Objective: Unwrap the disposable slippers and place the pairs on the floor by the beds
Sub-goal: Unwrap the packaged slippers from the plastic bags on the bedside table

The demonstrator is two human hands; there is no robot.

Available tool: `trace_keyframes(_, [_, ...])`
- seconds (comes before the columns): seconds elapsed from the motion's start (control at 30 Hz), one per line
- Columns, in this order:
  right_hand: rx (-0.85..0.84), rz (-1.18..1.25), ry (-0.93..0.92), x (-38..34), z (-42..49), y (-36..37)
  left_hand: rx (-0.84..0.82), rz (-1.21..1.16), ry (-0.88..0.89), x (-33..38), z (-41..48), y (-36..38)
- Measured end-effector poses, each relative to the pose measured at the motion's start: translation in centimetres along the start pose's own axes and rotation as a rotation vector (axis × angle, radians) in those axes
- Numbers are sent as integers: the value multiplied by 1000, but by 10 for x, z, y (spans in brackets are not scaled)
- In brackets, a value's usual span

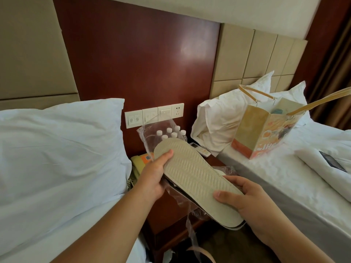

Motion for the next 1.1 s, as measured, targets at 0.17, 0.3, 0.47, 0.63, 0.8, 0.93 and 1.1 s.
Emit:
trace_keyframes(0.17, [11,2,1,2,8,-3,-21,40,-113,-21,-2,-2])
trace_keyframes(0.3, [-25,-42,23,1,14,-1,37,28,-111,-19,7,-11])
trace_keyframes(0.47, [-26,-108,63,-1,19,-11,87,72,-83,-15,35,-25])
trace_keyframes(0.63, [1,-124,81,-2,25,-38,177,89,27,-16,73,-55])
trace_keyframes(0.8, [119,25,120,16,39,-64,147,132,1,-46,94,-75])
trace_keyframes(0.93, [195,125,114,29,49,-76,276,127,15,-64,119,-89])
trace_keyframes(1.1, [241,187,131,43,57,-84,374,460,16,-91,134,-110])
Point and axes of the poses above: each hand's wrist, its own z-axis towards the middle knuckle, its own y-axis out of the palm, x = y × z, the point moved 8 cm from there along z, towards the middle knuckle, and after that the axes turned 15 degrees about y, right-handed, at the moved point
